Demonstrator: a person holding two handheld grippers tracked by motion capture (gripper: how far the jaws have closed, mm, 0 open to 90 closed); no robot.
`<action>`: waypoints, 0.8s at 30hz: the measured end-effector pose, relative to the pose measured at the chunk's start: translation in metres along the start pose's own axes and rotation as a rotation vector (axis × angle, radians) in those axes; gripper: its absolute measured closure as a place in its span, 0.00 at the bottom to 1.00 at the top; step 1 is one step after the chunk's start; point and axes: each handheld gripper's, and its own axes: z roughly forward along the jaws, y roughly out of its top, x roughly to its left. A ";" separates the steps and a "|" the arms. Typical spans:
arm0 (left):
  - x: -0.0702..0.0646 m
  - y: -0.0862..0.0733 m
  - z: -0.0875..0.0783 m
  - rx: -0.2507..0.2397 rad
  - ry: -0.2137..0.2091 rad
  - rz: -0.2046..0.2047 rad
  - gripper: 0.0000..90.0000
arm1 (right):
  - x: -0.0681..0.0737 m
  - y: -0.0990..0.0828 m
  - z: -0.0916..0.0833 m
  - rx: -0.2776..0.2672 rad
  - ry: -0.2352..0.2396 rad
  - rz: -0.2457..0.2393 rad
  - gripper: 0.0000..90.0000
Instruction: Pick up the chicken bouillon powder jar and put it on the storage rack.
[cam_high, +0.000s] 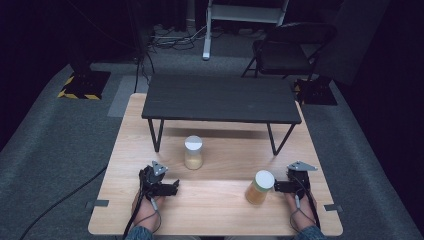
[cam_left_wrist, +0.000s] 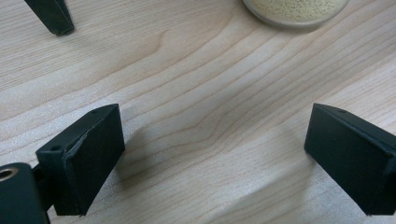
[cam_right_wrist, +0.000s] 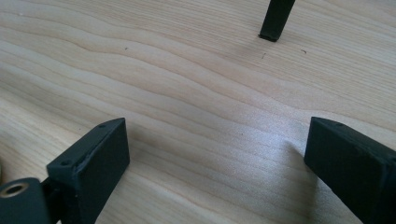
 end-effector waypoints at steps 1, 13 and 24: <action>0.000 0.000 0.000 0.000 0.001 -0.002 0.05 | 0.001 0.000 0.000 0.000 -0.002 0.003 0.07; -0.002 -0.007 -0.011 -0.107 0.000 -0.034 0.04 | 0.002 0.000 0.000 0.005 -0.013 0.011 0.05; -0.012 -0.028 -0.033 -0.339 0.044 -0.047 0.03 | 0.003 0.001 0.000 0.010 -0.019 0.016 0.03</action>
